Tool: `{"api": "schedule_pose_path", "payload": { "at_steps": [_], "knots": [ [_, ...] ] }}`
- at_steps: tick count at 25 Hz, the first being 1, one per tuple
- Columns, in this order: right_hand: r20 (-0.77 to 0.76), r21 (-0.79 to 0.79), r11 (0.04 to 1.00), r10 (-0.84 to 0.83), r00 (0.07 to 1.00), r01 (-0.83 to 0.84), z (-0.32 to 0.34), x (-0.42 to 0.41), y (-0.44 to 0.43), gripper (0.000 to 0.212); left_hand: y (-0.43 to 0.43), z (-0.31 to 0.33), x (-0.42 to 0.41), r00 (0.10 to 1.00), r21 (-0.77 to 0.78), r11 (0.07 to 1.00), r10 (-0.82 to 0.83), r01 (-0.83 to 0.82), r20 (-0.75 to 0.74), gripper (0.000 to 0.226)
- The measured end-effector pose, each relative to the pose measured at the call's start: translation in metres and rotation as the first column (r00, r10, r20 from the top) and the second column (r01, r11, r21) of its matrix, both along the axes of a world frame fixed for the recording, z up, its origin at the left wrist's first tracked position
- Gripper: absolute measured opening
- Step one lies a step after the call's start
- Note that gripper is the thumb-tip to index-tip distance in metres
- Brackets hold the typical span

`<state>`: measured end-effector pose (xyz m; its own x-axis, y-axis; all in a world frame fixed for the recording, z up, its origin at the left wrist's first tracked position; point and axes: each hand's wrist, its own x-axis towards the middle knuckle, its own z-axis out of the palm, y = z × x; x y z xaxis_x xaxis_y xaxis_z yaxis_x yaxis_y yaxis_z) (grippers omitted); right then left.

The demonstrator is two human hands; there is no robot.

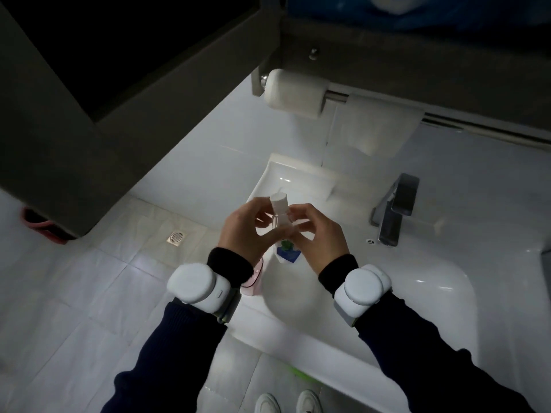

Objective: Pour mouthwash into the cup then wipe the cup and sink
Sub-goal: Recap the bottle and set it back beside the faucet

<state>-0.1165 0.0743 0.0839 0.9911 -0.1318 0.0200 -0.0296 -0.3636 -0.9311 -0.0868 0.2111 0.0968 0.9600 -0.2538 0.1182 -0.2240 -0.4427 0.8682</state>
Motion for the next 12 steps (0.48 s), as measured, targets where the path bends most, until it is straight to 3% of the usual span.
{"api": "schedule_pose_path", "payload": {
  "at_steps": [3,8,12],
  "knots": [
    [0.051,-0.015,0.997,-0.07,0.996,0.071,0.013,-0.001,-0.022,0.027,-0.024,0.002,0.005,0.995,-0.052,0.995,-0.084,0.081,-0.055,0.042],
    [0.041,-0.055,0.986,-0.154,0.987,0.156,0.029,-0.003,-0.051,0.024,-0.056,0.01,0.016,0.976,-0.046,0.976,-0.216,0.215,-0.026,0.048],
    [0.033,-0.034,0.979,-0.201,0.979,0.202,0.04,-0.007,-0.065,0.026,-0.076,0.016,0.022,0.971,-0.051,0.97,-0.238,0.236,-0.031,0.033]
  ]
}}
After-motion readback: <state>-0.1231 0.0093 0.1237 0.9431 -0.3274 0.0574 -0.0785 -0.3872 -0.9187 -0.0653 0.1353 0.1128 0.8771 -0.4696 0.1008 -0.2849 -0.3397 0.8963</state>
